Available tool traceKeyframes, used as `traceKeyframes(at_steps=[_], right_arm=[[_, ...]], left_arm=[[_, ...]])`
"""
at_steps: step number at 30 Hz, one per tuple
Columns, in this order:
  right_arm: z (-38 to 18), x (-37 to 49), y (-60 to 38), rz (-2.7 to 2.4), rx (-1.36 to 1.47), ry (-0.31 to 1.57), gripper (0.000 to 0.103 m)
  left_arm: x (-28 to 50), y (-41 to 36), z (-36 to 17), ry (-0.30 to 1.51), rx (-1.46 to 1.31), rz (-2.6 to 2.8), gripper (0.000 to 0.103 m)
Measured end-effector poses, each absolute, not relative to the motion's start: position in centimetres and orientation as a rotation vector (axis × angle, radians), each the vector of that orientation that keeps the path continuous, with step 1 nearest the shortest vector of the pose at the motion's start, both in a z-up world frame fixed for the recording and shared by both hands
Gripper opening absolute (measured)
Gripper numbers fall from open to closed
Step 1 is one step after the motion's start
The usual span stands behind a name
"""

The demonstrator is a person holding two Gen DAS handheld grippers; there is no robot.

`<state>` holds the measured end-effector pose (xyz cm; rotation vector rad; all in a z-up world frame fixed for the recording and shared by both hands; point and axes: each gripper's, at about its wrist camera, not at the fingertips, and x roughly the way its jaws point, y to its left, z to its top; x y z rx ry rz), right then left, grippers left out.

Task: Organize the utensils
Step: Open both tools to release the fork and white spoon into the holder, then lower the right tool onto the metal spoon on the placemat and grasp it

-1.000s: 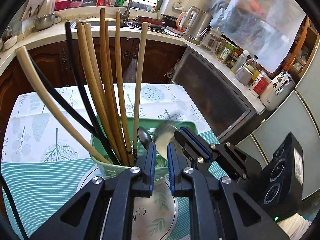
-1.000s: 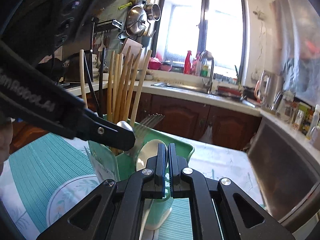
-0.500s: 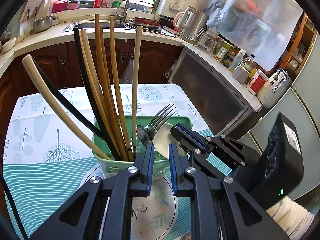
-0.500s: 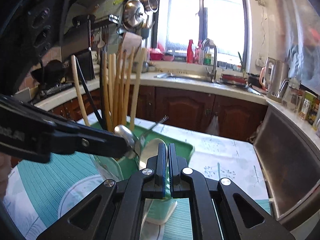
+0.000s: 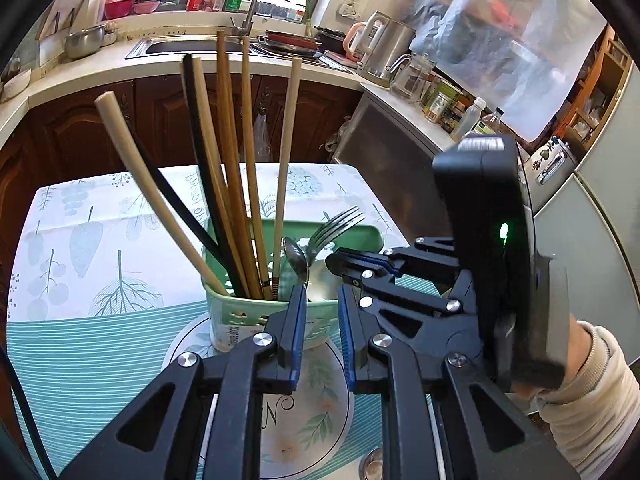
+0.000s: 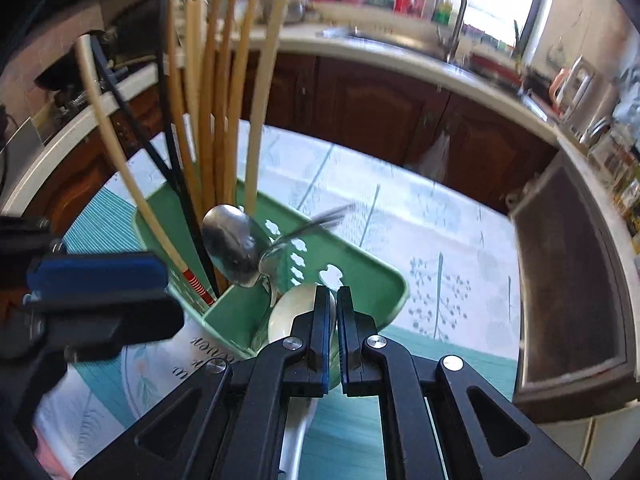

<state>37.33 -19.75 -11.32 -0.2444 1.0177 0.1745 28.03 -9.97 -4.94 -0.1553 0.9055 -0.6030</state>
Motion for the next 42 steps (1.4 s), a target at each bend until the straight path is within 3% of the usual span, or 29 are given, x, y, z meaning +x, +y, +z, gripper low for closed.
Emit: traceKeyframes(at_steps=[18,20,22,24,28,32,37,42], right_arm=[[-5.0,29.9,-20.1,0.217,-0.076,0.877,0.005],[-4.5,27.7,-20.2,0.228,-0.057,0.868,0.005],[-4.2,25.4,-20.0,0.232,-0.034,0.870,0.005],[-4.5,22.8,-19.8,0.246,-0.014,0.879,0.005],[-5.8,18.6,-19.6,0.259,0.030,0.904,0.006],[-7.8,15.3,-19.8,0.281,0.075,0.937,0.022],[-10.3,11.0,-19.8,0.259,0.087,0.951,0.033],[-13.2,8.9,-20.8,0.220,0.104,0.991,0.034]], left_arm=[[25.3,-9.5,-3.5,0.877,-0.121,-0.625,0.014],[23.8,-9.5,-3.4,0.875,-0.091,-0.628,0.020],[22.2,-9.6,-3.4,0.870,-0.060,-0.629,0.037],[20.4,-9.6,-3.6,0.856,-0.027,-0.632,0.046],[16.9,-9.9,-4.2,0.848,0.032,-0.617,0.049],[14.3,-9.9,-5.3,0.861,0.042,-0.600,0.066],[11.8,-9.5,-7.3,0.875,0.018,-0.562,0.068],[11.1,-9.6,-9.9,0.935,0.010,-0.554,0.068]])
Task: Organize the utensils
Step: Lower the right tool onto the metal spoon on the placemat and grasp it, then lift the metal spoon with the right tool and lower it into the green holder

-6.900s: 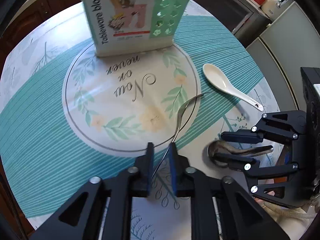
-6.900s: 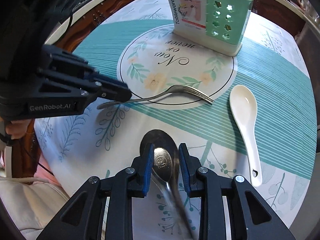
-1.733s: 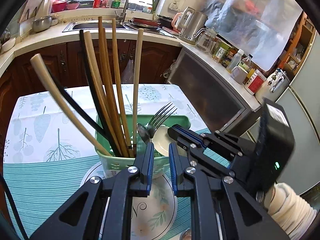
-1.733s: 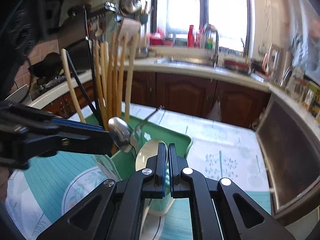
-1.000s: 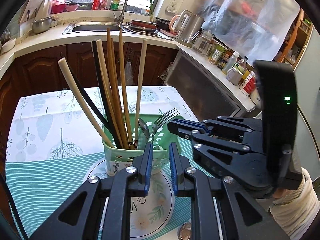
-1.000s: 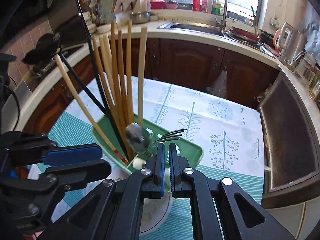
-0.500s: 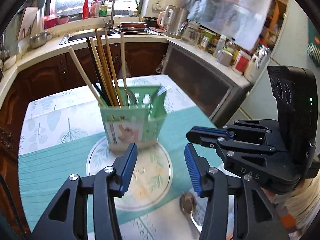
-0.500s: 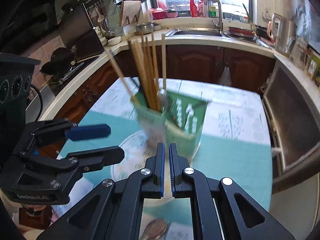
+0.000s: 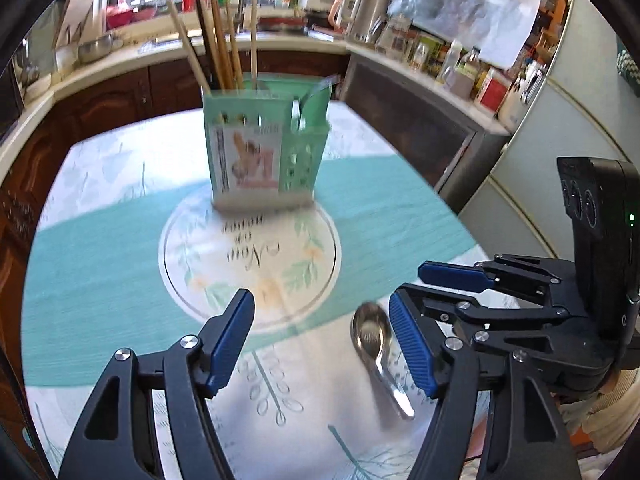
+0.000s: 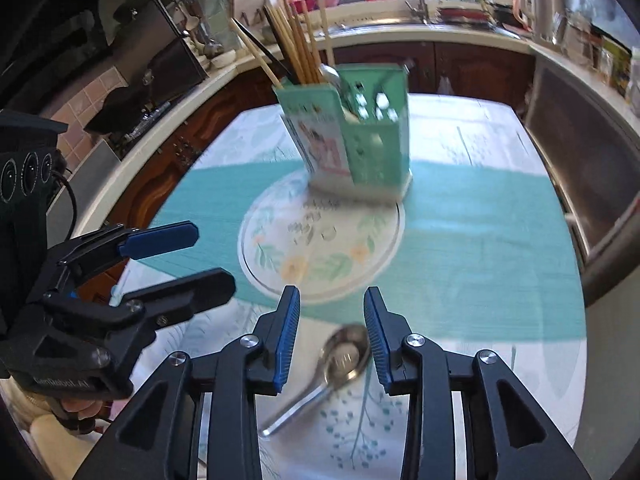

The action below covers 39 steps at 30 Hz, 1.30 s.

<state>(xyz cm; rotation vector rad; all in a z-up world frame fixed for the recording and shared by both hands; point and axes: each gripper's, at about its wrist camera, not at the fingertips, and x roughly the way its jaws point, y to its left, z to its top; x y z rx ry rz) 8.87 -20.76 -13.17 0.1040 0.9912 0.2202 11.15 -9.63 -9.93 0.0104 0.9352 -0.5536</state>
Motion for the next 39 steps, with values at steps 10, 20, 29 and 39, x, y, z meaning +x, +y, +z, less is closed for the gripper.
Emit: traceKeyframes(at_steps=[10,20,29,39], right_arm=[[-18.6,9.2,-22.4,0.199,0.112,1.052,0.034],[-21.3,11.6,-22.4,0.242,0.093,1.100,0.021],[-21.4,12.4,-21.9,0.265,0.045,1.104,0.013],[-20.2,11.9,-22.3,0.272,0.082,1.052,0.001]], left_arm=[[12.0,-10.5,-14.7,1.101,-0.003,-0.552,0.068],[12.7,-10.8,-16.3,1.154,-0.029,-0.556,0.068],[13.1,-11.2,-17.0,1.170,-0.031,-0.562,0.068],[13.2,-10.0,-16.7,1.147,-0.057,-0.522,0.068]])
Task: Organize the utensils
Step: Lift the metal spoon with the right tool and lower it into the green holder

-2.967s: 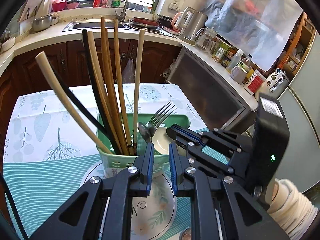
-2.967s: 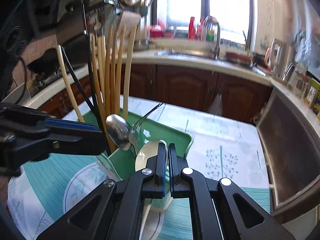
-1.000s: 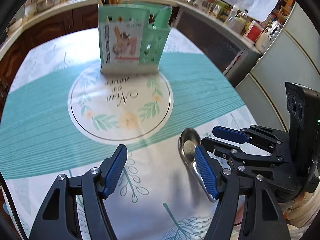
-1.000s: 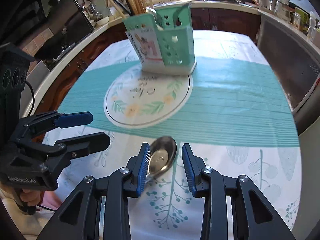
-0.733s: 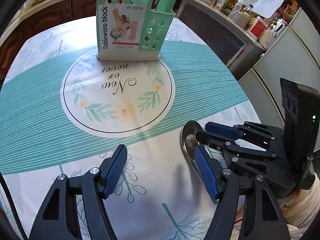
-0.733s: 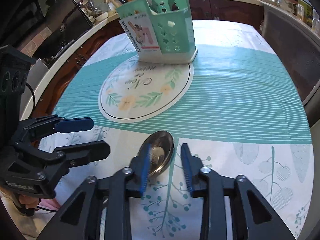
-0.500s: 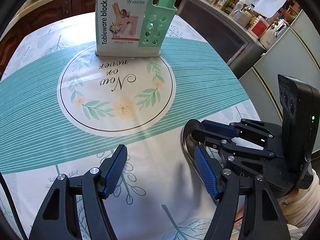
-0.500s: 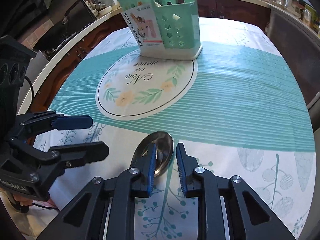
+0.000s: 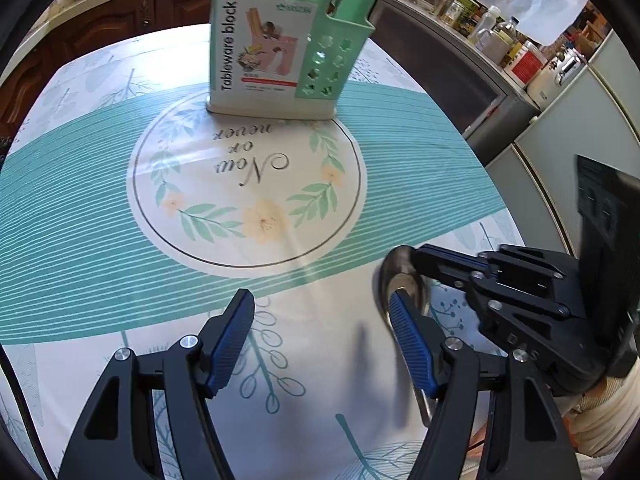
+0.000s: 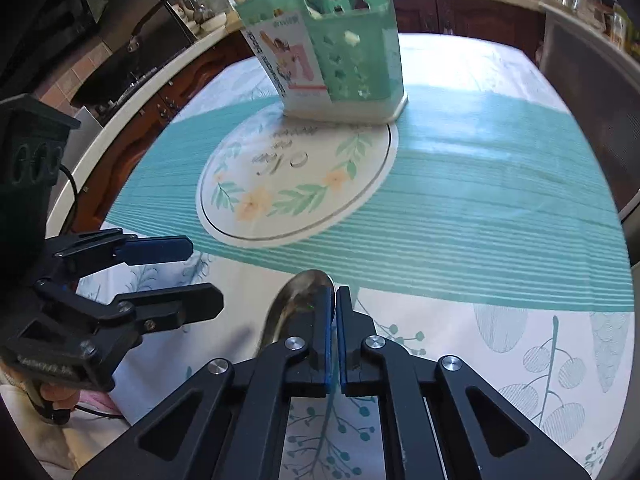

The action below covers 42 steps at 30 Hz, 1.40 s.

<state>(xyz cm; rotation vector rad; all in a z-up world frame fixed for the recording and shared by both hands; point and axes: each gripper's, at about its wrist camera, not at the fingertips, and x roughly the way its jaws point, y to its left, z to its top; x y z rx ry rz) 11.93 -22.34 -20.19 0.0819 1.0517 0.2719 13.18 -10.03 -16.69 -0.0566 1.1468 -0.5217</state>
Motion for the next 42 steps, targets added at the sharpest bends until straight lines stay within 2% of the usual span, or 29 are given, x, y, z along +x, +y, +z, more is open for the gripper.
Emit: traceKeyframes(at_steps=[11,24,35,42], right_arm=[[-16.7,9.4,-19.9,0.178,-0.094,0.824,0.001],[-8.5,9.4,-18.7,0.048,-0.202,0.577,0.001],[-0.1,15.4,-18.9,-0.093,-0.264,0.299,0.001],[0.3,21.4,-17.5,-0.200,-0.383,0.132,0.001]], left_arm=[[13.2,-9.0,-15.0,1.093,-0.045,-0.451,0.068],[14.9,-7.2,-8.6,0.943,-0.016,-0.301,0.070],[20.1,-6.1,-3.7,0.872,-0.055,-0.228,0.071],[21.9,-6.1,-3.3,0.849,-0.071,-0.229,0.071]])
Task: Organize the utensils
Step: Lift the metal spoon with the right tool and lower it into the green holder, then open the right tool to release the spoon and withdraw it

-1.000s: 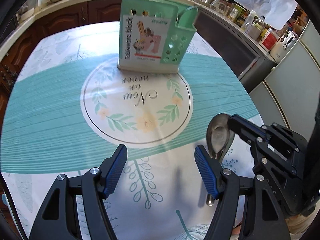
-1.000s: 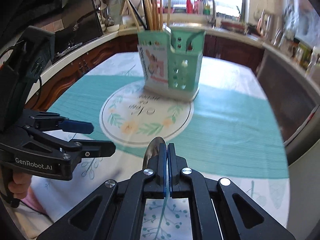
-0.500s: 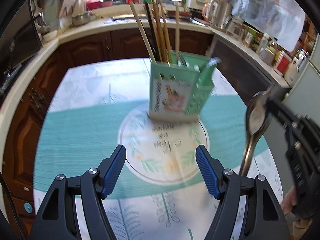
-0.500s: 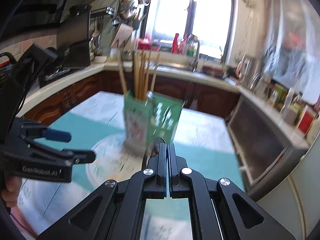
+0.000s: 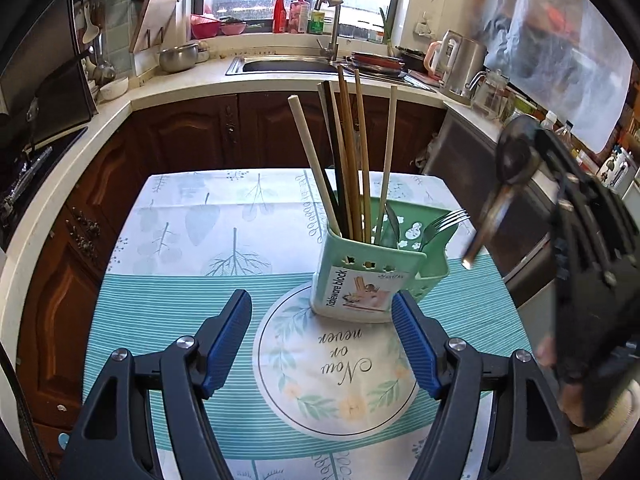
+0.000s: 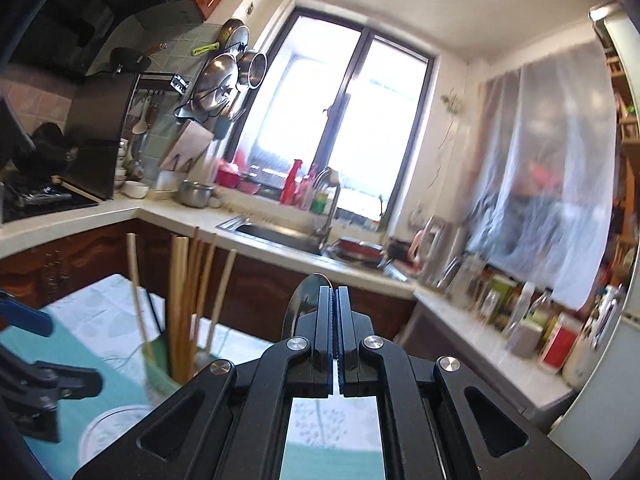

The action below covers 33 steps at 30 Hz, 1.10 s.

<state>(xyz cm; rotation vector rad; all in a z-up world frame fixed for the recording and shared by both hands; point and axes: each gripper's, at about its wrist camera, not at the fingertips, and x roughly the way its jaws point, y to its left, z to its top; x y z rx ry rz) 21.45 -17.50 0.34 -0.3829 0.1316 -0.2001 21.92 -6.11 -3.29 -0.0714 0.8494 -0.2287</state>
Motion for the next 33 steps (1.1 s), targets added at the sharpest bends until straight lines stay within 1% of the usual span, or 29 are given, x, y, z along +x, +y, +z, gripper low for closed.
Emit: traceKeyframes(at_steps=[8,13,17,21,27,30,32,33], right_arm=[[-4.6,28.5,-14.9,-0.228,-0.539,0.027,0.001],[-9.0,31.6,-13.3,-0.209,-0.632,0.005,0.001],[-12.0,32.4,-12.4,-0.170,-0.666,0.014,0.001],[-14.8,31.1,-11.6,-0.105,-0.671,0.061,0.001],[-17.8,30.0,-11.8,-0.008,-0.634,0.211,0.001],[-17.8,29.6,-13.0,-0.006,-0.555,0.270,0.002],[-17.1,28.8,-13.9,0.005,-0.489,0.296,0.006],[-16.8,28.6,-14.2,0.010,-0.461,0.305,0.006]], left_arm=[[23.0,-5.9,-5.5,0.885,-0.081,-0.232,0.071],[24.1,-5.2,-6.4,0.896,-0.114,-0.220,0.071],[24.9,-4.9,-6.7,0.893,-0.131,-0.208,0.071],[25.7,-4.7,-6.9,0.888,-0.144,-0.203,0.071],[25.9,-5.1,-7.1,0.890,-0.140,-0.211,0.071],[25.7,-5.1,-7.0,0.889,-0.140,-0.215,0.071],[25.5,-5.2,-6.9,0.888,-0.134,-0.213,0.071],[25.3,-5.2,-6.9,0.886,-0.130,-0.212,0.073]])
